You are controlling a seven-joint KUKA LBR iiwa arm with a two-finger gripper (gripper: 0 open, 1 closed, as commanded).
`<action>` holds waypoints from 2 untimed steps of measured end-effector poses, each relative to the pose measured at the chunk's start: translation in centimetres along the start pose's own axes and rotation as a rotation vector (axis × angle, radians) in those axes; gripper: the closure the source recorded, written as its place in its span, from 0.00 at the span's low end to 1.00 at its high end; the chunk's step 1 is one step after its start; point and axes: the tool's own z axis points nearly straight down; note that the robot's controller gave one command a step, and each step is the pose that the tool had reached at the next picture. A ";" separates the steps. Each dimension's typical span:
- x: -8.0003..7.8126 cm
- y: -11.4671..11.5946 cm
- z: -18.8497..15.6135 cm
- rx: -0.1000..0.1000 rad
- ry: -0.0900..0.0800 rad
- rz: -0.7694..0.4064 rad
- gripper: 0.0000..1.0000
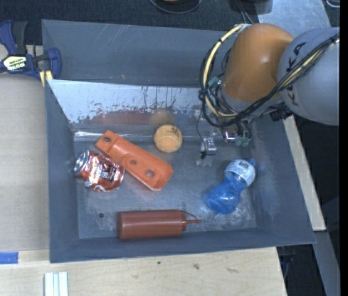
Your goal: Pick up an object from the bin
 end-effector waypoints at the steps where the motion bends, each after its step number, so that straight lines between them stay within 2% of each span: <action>1: 3.3 6.8 8.2 -0.001 0.011 0.242 0.00; 2: 1.1 6.5 0.1 -0.001 -0.008 0.224 0.00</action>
Offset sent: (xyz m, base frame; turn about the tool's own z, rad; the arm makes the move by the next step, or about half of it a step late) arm -0.0133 0.0648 -0.0035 0.2246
